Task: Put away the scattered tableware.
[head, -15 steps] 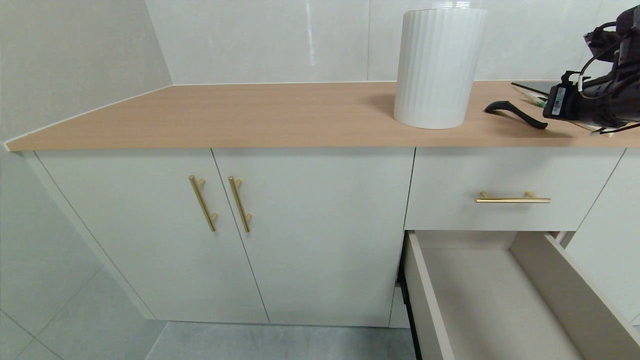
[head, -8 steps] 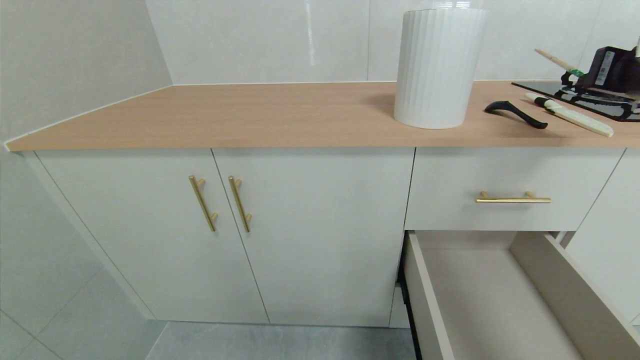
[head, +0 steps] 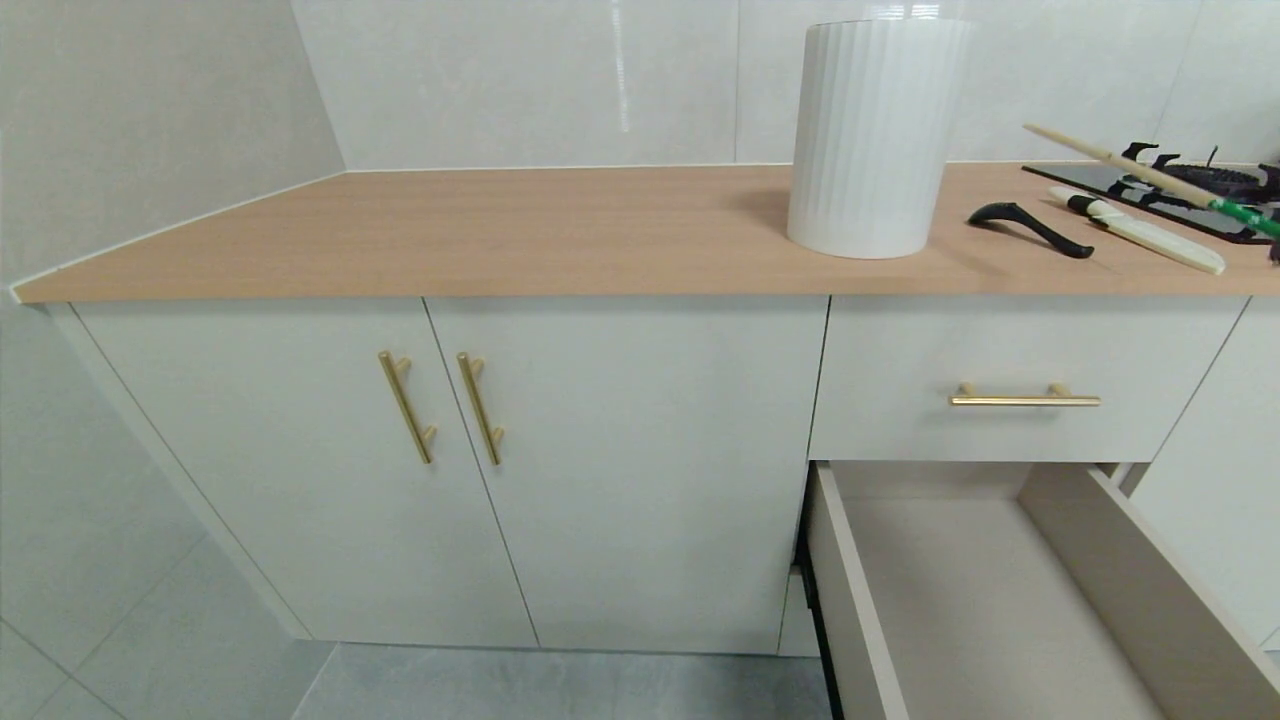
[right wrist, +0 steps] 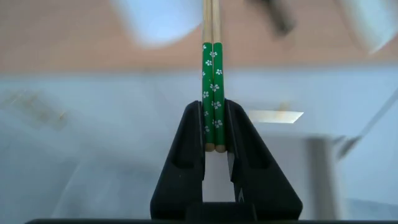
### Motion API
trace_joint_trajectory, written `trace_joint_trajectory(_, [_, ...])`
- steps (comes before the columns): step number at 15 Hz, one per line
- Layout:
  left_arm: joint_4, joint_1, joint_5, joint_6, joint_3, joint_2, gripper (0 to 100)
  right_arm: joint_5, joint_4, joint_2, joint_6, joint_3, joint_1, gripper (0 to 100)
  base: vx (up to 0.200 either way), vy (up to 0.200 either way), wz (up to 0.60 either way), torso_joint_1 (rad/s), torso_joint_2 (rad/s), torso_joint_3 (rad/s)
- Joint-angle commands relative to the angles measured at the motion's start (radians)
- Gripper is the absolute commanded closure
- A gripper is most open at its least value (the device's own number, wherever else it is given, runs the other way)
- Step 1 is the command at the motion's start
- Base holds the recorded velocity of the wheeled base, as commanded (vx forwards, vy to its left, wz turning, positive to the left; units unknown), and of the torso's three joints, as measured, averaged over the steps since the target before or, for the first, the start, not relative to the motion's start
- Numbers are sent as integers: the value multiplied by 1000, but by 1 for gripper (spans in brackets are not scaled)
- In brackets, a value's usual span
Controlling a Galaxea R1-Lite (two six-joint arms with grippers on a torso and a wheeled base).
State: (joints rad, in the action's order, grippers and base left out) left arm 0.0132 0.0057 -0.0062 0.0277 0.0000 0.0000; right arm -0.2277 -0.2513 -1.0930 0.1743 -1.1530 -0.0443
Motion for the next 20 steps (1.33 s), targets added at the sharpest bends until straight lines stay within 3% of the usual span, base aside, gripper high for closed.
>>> trace_joint_trajectory(1, [1,0,0,0,0,0,0,-56,-2,163,-6,145,0,100,0,0,0,0,0,0])
trace_joint_trajectory(5, [1,0,0,0,0,0,0,-59,-25,125,-70,291,-17,100,0,0,0,0,0,0])
trace_joint_trajectory(6, [1,0,0,-2,0,0,0,-59,-141,99,-154,295,-63,100,0,0,0,0,0,0])
trace_joint_trajectory(9, [1,0,0,0,0,0,0,-58,-227,-1,-199,312,-101,100,0,0,0,0,0,0])
trace_joint_trajectory(13, [1,0,0,0,0,0,0,59,-293,-228,-200,318,-112,100,0,0,0,0,0,0])
trace_joint_trajectory(15, [1,0,0,0,0,0,0,62,-272,-377,-194,317,-112,100,0,0,0,0,0,0])
trace_joint_trajectory(19, [1,0,0,0,0,0,0,73,38,-622,-36,342,-129,100,0,0,0,0,0,0])
trace_joint_trajectory(20, [1,0,0,0,0,0,0,79,63,-645,-15,340,-135,100,0,0,0,0,0,0])
